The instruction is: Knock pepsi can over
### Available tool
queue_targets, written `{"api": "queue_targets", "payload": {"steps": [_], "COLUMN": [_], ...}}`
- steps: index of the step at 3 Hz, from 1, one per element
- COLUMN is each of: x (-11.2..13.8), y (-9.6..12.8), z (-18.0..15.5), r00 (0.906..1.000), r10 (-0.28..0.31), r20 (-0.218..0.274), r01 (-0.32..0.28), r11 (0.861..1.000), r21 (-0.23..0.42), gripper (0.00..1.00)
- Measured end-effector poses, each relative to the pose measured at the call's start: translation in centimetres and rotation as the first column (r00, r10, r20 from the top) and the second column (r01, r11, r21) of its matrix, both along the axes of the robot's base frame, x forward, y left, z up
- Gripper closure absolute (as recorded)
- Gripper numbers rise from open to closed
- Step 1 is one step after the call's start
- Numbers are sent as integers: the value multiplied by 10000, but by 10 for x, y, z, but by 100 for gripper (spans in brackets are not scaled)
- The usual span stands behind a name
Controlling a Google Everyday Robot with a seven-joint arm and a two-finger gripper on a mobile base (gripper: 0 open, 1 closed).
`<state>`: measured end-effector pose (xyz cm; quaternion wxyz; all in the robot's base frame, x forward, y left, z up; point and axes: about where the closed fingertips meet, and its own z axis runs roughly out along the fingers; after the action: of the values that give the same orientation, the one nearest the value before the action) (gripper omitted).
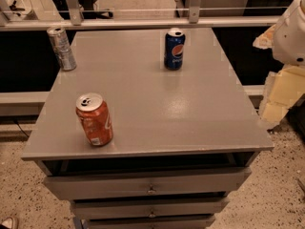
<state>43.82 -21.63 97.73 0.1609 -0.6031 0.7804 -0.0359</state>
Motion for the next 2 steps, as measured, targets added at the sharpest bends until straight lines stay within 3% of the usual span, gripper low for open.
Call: {"api": "queue_targets", "payload": {"steps": [1, 2], "x": [2, 26], "y": [0, -3], "z": [1, 1], "r00": [10000, 9978], "r10": [9, 42], "r20": [96, 668], "r01": [-9, -74], "r11": [10000, 9989], "r21": [52, 471], "gripper": [0, 0]}}
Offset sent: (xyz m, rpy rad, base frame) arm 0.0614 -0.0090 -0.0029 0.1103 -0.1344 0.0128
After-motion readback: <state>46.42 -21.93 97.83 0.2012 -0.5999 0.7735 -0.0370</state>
